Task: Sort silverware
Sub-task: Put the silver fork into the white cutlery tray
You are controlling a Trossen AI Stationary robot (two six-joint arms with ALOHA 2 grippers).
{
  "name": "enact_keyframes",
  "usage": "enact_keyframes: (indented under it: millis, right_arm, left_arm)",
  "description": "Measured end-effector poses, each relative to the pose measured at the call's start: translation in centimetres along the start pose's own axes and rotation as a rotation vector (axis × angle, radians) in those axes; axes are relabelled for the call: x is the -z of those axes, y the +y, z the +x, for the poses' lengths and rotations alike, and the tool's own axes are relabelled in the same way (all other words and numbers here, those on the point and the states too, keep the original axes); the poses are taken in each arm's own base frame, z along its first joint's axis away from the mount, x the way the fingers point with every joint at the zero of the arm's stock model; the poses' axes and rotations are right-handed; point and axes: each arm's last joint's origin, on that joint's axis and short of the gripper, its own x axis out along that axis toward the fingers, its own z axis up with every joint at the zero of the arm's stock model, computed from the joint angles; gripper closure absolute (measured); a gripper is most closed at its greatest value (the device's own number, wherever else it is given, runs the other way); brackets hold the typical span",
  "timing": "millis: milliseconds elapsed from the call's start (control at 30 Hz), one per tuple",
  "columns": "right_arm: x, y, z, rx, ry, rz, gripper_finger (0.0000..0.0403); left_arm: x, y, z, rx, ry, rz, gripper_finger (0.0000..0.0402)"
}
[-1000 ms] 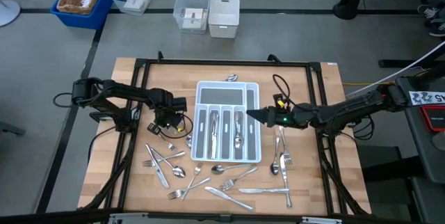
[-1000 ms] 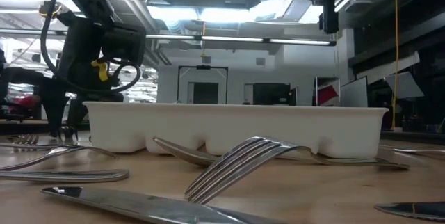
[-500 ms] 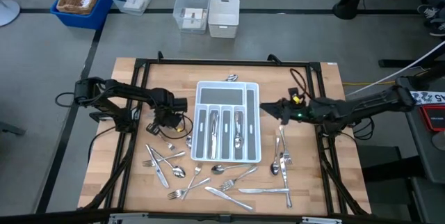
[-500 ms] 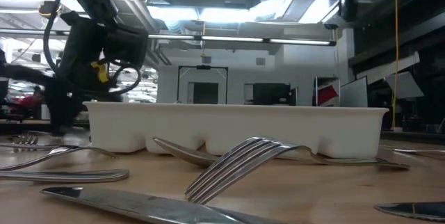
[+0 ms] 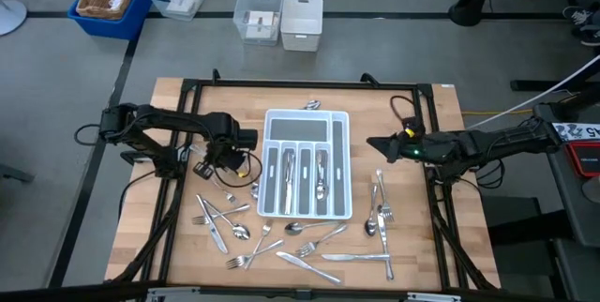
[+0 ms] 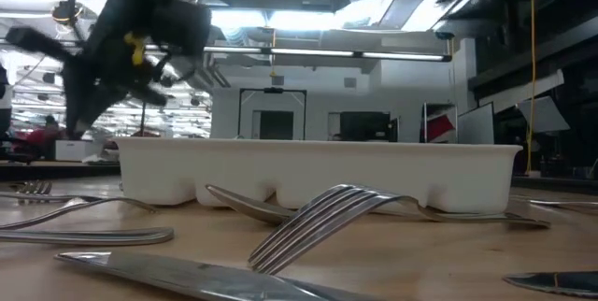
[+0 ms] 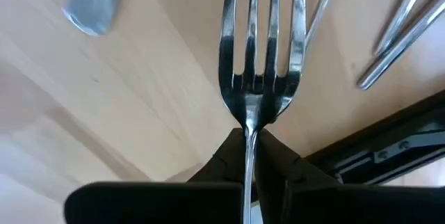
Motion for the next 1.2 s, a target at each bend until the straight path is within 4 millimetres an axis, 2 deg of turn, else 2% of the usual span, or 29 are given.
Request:
enact_keyframes:
  millis: [100,233,433,567,700,967,1200]
  right_arm:
    - [0.5,-1.1,-0.1,0.104,0.048,0.052,0.0300]
    - [1.1,-2.4,-0.3,0.235,0.084,0.161,0.0300]
    - [1.5,-3.5,-0.7,0.346,0.117,0.273,0.0300]
    - [1.6,-3.6,-0.7,0.361,0.155,0.306,0.0300]
    - [1.7,-3.6,-0.7,0.358,0.171,0.311,0.0300]
    - [1.7,-3.6,-0.7,0.355,0.184,0.307,0.0300]
    - [2.3,-3.4,-0.7,0.357,0.349,0.438,0.0300]
  left_arm:
    - [-0.8,-0.1,-2.1,-0.046,-0.047,0.033,0.0399]
    - [-2.7,0.0,-5.4,-0.183,-0.199,0.141,0.0400]
    - [-7.3,0.5,-9.9,-0.588,-0.600,0.399,0.0399]
    - [-10.1,0.4,-11.2,-0.793,-0.776,0.568,0.0398]
    - [-12.4,0.7,-10.1,-0.817,-0.780,0.646,0.0397]
    - [-16.6,2.2,-4.9,-0.799,-0.594,0.903,0.0397]
    - [-18.7,3.7,-1.5,-0.807,-0.504,0.977,0.0396]
